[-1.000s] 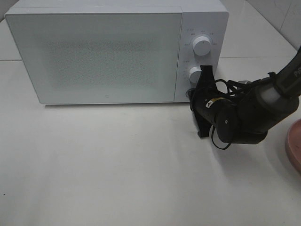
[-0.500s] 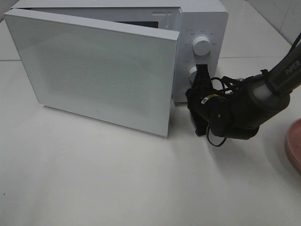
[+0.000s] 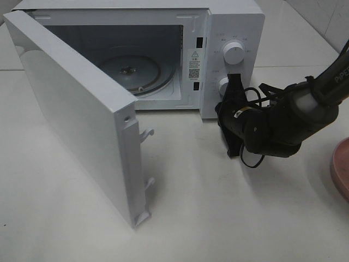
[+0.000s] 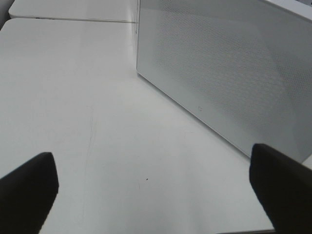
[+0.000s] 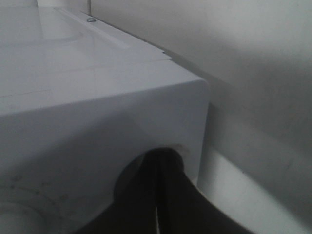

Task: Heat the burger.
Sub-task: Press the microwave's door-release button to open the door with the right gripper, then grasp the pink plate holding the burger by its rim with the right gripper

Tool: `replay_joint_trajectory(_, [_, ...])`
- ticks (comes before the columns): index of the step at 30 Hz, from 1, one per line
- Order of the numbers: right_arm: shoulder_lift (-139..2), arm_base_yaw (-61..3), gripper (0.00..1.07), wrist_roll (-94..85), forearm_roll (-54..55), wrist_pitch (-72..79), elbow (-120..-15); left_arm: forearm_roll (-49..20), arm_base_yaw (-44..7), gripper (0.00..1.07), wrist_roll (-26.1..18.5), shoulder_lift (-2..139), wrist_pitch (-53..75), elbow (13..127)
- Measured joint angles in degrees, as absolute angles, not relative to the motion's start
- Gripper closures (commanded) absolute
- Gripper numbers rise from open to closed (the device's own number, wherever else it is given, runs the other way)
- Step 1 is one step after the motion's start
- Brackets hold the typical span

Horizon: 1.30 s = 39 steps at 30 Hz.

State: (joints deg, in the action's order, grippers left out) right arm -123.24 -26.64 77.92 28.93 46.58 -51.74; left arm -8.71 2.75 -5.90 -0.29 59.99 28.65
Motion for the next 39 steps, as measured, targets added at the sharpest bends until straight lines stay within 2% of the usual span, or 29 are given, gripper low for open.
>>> replay_joint_trajectory(12, [-121.75,-26.13,1.07,77.81,28.13,44.29,-51.34,-8.71,2.75,0.07,-5.9,-0.29,59.99,28.65])
replay_joint_trajectory(29, [-116.31,-25.67,1.07,79.76,23.2,46.75,-43.83,-8.71,2.75,0.07,-5.9,-0.29,59.99,28.65])
replay_joint_trajectory(37, [-111.61,-25.67,1.07,79.13,19.37,42.69,-40.97,-8.71,2.75,0.07,-5.9,-0.29,59.99,28.65])
replay_joint_trajectory(39, [-107.49,-25.67,1.07,75.4,17.99,37.64,-39.36,-8.71,2.75,0.07,-5.9,-0.29,59.99,28.65])
